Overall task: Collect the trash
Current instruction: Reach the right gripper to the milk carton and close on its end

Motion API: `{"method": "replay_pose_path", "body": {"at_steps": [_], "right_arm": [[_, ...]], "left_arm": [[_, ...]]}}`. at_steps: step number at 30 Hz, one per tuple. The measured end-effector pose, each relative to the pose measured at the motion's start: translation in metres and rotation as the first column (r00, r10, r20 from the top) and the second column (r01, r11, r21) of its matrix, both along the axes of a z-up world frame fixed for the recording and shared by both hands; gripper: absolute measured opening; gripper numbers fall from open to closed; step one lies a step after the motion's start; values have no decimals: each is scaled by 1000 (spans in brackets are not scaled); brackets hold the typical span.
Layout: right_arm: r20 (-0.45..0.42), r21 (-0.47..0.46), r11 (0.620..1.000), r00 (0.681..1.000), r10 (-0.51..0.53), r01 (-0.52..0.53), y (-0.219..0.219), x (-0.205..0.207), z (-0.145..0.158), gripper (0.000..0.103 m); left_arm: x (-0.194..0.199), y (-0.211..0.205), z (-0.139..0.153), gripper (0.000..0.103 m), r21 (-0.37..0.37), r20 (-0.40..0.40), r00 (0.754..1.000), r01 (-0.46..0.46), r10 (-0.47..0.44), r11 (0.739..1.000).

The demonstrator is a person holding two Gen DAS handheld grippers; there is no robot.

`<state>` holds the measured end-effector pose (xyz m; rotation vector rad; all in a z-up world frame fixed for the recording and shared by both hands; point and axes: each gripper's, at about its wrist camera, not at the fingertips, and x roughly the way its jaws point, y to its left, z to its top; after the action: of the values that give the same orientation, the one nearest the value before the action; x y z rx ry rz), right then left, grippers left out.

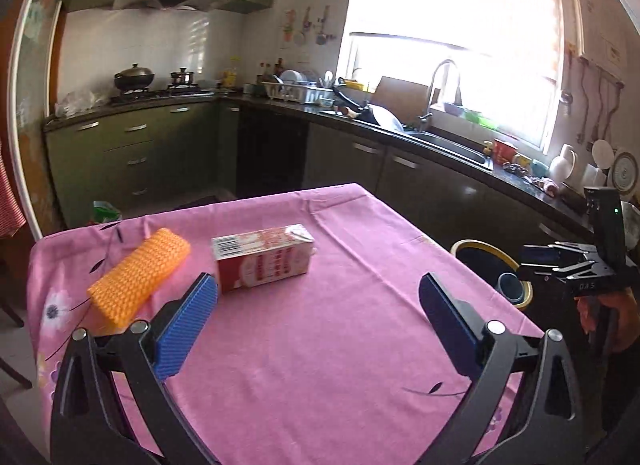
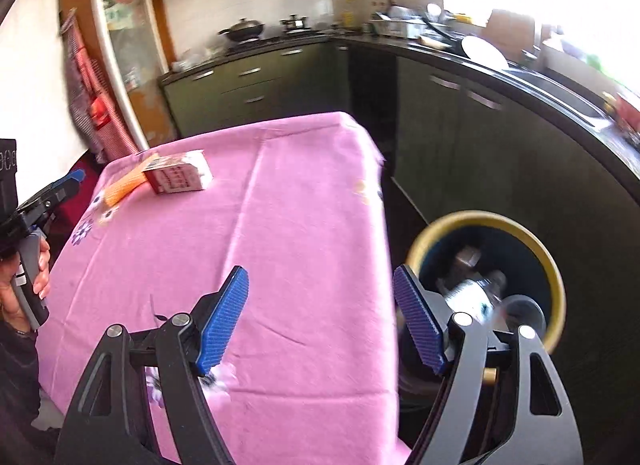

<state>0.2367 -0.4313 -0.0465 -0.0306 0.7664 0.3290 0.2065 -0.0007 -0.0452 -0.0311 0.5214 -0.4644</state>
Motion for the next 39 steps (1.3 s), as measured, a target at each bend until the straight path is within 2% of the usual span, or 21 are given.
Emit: {"method": "replay_pose_path", "body": {"at_steps": [2,4,8,10,14,19,24,26,29,33,39], "right_arm": [[8,-27,990,990,138,-137,33,26,2,74],[-4,-55,964,965,262,-262,66,52,-1,74],[-62,-120,895,903,424,-429,119,105,-13,74],[-107,-131,866,876,471,-482,140,132,-22,76],[-142,-171,815,833,535,-553,170,171,-38,76],[-179,-179,757,778,603,-628,203,206,-55,76],[-194,-155,725,740,644,-671,224,217,-63,76],[-201,-139,722,733,650,-678,228,219,-64,72],[-207,-129,719,728,654,-683,228,214,-63,66],[-212,-107,716,719,661,-690,226,195,-61,63],[-198,-113,718,723,661,-687,233,163,-60,49]], "left_arm": [[-4,20,-2,96,-5,-1,1000,-20,20,1000],[-12,33,-6,96,-18,-7,999,-31,31,999],[-18,49,-19,96,-40,-40,998,-39,38,998],[-16,51,-22,96,-62,-57,998,-36,33,997],[-12,50,-27,96,-102,-85,996,-6,-3,995],[-9,41,-37,96,-70,-117,993,8,-16,998],[-9,35,-41,96,-56,-122,992,18,-24,998],[-9,34,-43,96,-53,-131,991,22,-29,998],[-10,32,-44,96,-47,-134,991,25,-31,999],[-11,32,-41,96,-52,-125,992,27,-33,998],[-12,33,-40,96,-55,-122,992,24,-31,998]]}}
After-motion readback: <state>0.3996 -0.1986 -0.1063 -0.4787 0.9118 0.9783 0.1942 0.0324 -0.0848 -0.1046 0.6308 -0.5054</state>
